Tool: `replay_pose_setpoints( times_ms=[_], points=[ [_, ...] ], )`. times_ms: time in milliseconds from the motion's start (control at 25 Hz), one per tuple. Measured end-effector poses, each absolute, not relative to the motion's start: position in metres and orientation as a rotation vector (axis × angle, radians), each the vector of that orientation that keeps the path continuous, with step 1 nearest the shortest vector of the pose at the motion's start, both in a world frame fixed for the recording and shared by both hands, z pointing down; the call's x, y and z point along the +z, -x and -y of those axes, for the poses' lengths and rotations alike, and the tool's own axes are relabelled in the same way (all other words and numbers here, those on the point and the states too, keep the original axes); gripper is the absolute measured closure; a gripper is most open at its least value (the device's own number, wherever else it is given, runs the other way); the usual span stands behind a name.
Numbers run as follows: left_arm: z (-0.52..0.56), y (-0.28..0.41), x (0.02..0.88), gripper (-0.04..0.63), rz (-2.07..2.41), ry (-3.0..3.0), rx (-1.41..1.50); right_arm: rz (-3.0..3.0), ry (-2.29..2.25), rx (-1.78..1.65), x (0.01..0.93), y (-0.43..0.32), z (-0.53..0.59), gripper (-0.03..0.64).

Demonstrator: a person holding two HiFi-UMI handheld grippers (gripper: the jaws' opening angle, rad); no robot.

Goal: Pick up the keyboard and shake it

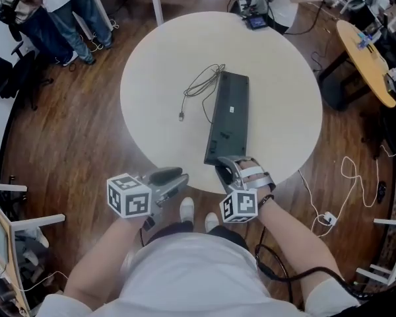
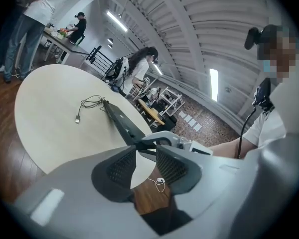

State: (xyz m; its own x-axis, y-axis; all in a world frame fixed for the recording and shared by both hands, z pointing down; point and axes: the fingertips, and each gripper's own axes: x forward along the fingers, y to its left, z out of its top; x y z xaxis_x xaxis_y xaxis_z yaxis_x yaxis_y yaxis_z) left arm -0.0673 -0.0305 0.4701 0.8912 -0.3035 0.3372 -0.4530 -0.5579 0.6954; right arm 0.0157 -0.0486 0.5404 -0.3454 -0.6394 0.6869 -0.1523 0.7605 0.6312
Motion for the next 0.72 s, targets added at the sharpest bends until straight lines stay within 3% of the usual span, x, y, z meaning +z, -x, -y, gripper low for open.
replay_pose_setpoints(
  times_ms=[720],
  points=[
    [0.012,0.080,0.475,0.479,0.660,-2.178,0.267,1.829,-0.462,-0.369,0.644,-0.034,0.052,0.500]
  ],
)
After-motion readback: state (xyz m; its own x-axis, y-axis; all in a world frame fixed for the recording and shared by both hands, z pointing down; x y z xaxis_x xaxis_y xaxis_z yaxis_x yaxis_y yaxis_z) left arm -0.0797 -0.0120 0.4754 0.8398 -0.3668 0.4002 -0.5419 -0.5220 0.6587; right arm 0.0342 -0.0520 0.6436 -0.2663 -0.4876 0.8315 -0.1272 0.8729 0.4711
